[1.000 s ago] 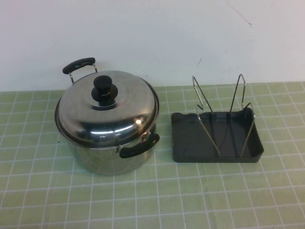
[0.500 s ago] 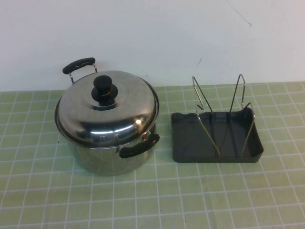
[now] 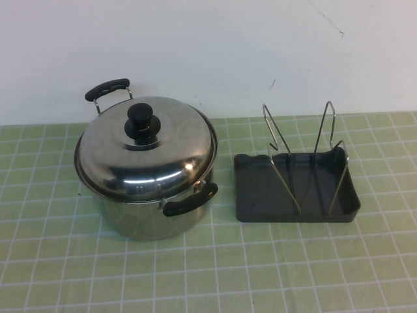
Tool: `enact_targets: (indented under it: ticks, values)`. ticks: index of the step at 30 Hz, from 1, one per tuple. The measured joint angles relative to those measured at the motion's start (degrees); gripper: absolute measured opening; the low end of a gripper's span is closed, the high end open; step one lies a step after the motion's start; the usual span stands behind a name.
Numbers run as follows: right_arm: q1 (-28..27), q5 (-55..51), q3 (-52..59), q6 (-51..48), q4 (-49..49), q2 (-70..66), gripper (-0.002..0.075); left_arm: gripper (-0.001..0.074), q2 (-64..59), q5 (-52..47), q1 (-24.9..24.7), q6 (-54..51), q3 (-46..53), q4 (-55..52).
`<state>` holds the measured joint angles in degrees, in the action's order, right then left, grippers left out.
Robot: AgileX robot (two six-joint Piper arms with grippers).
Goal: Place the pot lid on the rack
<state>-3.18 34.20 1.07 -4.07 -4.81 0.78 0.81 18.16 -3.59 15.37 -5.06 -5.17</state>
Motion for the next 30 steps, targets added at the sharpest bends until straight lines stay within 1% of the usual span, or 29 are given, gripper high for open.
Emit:
enact_targets:
  ticks: [2,4,7,9,12,18,20,21,23,26,28,29,30]
  values:
    - [0.0,-7.6,-2.5,0.0,-2.6,0.0,-0.0001,-0.0003,-1.2,-3.7,0.0,-0.4,-3.9,0.0]
    - [0.0,-14.0,-5.8,0.0,-6.1,0.0,-0.0001,-0.0003,-3.5,-4.0,0.0,-1.6,-6.9,0.0]
    - [0.0,-20.9,-10.4,0.0,-12.2,0.0,-0.0001,-0.0003,-9.0,-2.5,0.0,-1.8,-10.3,0.0]
    - [0.0,-23.3,-11.8,0.0,-15.2,0.0,-0.0001,-0.0004,-13.5,0.1,0.0,-0.3,-11.8,-0.3]
    - [0.0,-25.5,-12.2,0.6,-17.9,-0.9,-0.0001,-0.0003,-22.1,7.1,0.0,2.7,-12.6,-3.3]
    - [0.0,-31.9,-12.2,1.7,-18.8,-3.8,-0.0001,-0.0001,-40.5,28.8,0.0,10.3,-12.7,-13.7]
    - [0.0,-34.2,-12.2,2.9,-18.8,-4.3,-0.0001,0.0018,-47.2,33.7,0.0,11.1,-13.2,-15.3]
    - [0.0,-35.0,-12.2,3.4,-18.8,-4.5,-0.0001,0.0043,-50.2,35.7,0.0,11.3,-13.8,-16.1]
    - [0.0,-36.9,-12.2,4.1,-18.8,-4.6,-0.0001,0.0132,-56.0,37.8,0.0,11.8,-15.7,-18.6]
    - [0.0,-38.3,-12.1,4.7,-18.8,-4.7,-0.0001,0.0344,-63.6,38.8,0.0,12.7,-19.7,-24.6]
    - [0.0,-38.5,-11.6,5.1,-18.8,-4.9,-0.0001,0.0471,-68.2,39.2,0.0,13.7,-22.7,-29.0]
    - [0.0,-38.5,-11.3,5.4,-18.8,-4.9,-0.0001,0.0524,-70.8,39.2,0.0,14.2,-24.4,-31.0]
    - [0.0,-38.5,-11.0,5.4,-18.8,-5.0,-0.0001,0.0554,-73.1,38.9,0.0,14.8,-26.0,-32.6]
